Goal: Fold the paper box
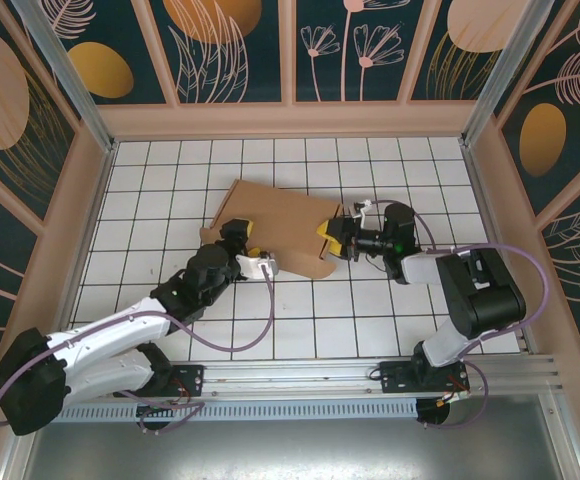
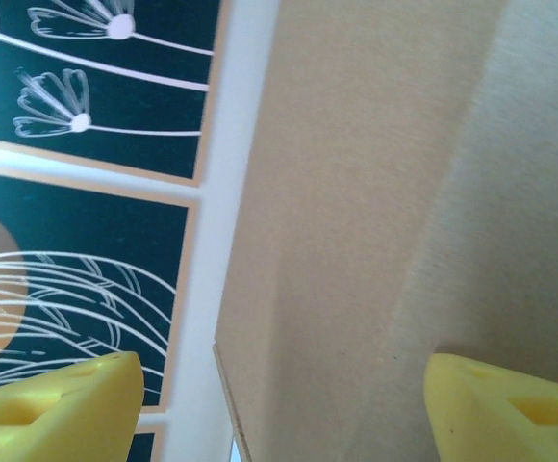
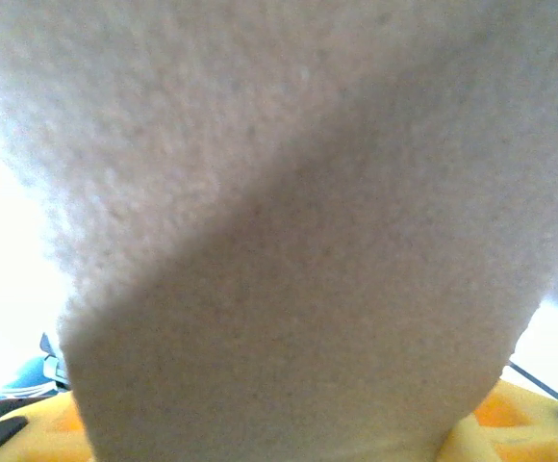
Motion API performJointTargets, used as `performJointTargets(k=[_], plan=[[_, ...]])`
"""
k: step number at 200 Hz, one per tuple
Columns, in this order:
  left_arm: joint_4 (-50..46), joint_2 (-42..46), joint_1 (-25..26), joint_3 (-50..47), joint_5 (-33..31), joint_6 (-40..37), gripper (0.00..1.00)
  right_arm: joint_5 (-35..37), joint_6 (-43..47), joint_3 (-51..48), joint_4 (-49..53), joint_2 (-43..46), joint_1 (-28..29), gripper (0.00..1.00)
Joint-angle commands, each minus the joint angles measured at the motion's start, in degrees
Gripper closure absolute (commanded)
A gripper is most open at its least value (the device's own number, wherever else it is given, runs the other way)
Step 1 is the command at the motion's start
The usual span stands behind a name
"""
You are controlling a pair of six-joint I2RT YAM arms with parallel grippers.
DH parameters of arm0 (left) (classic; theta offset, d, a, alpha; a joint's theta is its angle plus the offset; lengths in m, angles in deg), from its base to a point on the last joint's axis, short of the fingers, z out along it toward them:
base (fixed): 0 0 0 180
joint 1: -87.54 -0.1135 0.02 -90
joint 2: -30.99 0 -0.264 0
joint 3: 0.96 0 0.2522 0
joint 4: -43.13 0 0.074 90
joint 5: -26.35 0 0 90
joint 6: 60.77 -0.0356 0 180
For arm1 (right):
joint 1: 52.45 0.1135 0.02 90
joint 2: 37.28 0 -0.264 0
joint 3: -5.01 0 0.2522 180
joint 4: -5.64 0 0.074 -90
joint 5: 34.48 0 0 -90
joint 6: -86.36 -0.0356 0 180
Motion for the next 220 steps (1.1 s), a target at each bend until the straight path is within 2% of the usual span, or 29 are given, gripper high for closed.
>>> performJointTargets(k=[1,28,54,74,100,129,176,220], plan=[[-11.73,0.88,0.92,3.85,2.66,-2.29,0.24,-1.51,1.78,1.29,1.32,3.00,0.37,0.62],[-15.45,1.67,1.54,4.79,3.46,0.13,0.24,-0.73,3.54,2.47,5.24,4.53,0.39,0.62],[-14.49,0.65,1.69,4.08,2.24,0.82,0.24,-0.33,3.50,3.07,6.16,5.39,0.65,0.62],[-8.66,-1.09,1.69,2.33,-0.66,-0.63,0.25,-0.24,3.39,3.44,6.39,5.81,1.60,0.62],[5.32,-4.06,1.69,0.71,-6.77,-2.79,0.26,-0.24,3.14,3.45,6.54,6.87,3.07,0.62],[14.97,-6.66,1.69,-2.19,-7.04,-6.90,0.26,-0.40,1.83,2.77,5.38,8.36,3.75,0.61],[23.06,-10.05,1.70,-4.36,-9.54,-9.83,0.26,-0.82,-1.70,1.69,2.34,10.77,4.47,0.61],[22.20,-12.34,1.77,-4.78,-9.13,-11.74,0.26,-1.07,-5.24,1.34,-1.52,11.63,5.36,0.61]])
